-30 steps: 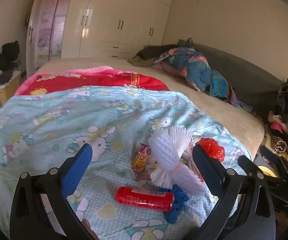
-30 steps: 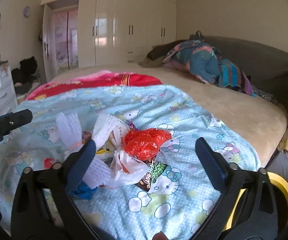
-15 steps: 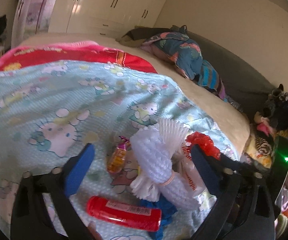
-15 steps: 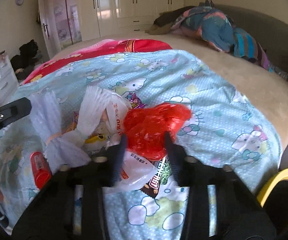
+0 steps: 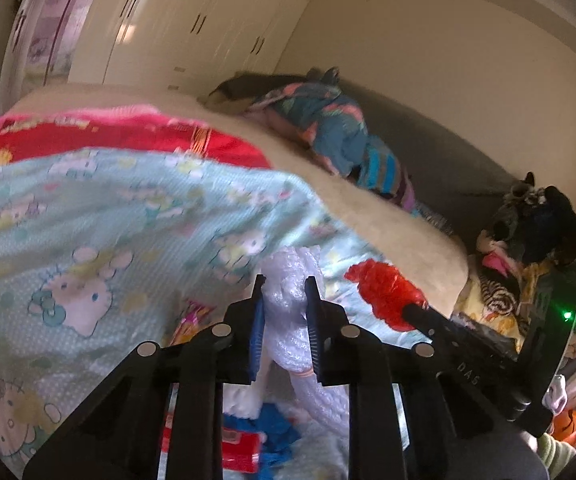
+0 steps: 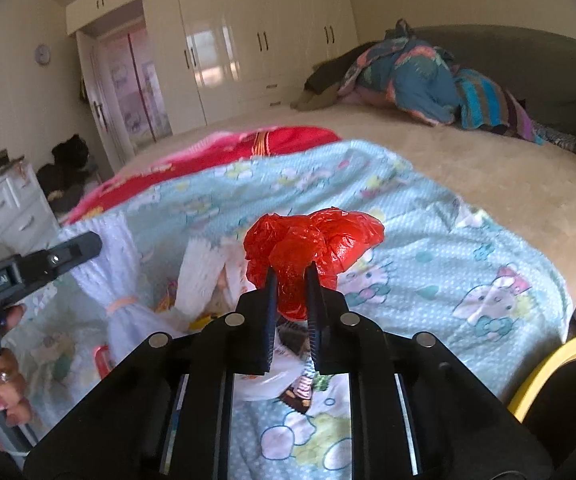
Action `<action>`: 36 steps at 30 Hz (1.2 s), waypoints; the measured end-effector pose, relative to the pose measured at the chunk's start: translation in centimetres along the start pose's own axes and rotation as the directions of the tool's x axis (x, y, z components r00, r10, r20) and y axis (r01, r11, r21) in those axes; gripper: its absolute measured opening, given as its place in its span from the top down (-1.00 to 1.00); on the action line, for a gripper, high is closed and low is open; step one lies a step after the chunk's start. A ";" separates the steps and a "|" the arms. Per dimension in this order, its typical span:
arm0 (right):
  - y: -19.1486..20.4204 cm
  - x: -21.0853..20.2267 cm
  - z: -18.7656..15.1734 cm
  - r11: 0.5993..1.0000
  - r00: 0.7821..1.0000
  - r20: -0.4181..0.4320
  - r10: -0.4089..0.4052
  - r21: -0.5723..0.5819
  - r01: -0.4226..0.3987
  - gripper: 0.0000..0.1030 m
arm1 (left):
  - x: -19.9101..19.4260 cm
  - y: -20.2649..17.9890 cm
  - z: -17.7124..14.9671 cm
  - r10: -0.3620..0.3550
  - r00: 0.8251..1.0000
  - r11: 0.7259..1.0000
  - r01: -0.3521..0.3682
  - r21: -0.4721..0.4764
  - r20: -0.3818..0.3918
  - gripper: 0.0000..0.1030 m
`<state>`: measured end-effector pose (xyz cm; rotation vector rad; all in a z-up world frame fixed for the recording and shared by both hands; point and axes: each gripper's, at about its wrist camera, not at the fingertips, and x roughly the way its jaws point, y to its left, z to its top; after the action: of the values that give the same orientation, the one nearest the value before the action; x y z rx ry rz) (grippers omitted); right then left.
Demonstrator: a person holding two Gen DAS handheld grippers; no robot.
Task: Collect trash
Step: 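Carry the red bag with the right gripper while the left gripper carries white mesh sleeve to bin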
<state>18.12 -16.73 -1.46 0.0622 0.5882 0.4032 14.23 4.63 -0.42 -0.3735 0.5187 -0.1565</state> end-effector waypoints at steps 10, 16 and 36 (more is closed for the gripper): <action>-3.4 -4.5 -0.2 0.998 0.998 0.050 -0.033 0.063 0.030 0.82 | -2.5 -4.6 1.6 -0.050 0.996 0.995 0.043 0.087 0.077 0.66; -5.1 -6.9 -0.9 0.995 0.996 0.063 -0.068 0.073 0.063 0.82 | -2.3 -7.1 1.0 -0.079 0.994 0.990 0.070 0.125 0.070 0.66; -10.8 -14.4 -4.9 0.976 0.977 0.040 -0.208 0.080 0.204 0.82 | 0.5 -15.5 -2.7 -0.188 0.982 0.955 0.187 0.229 -0.018 0.65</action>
<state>8.32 -32.49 0.19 0.0817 0.5561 0.1774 12.43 -10.60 3.16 -0.1961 0.4547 -0.3965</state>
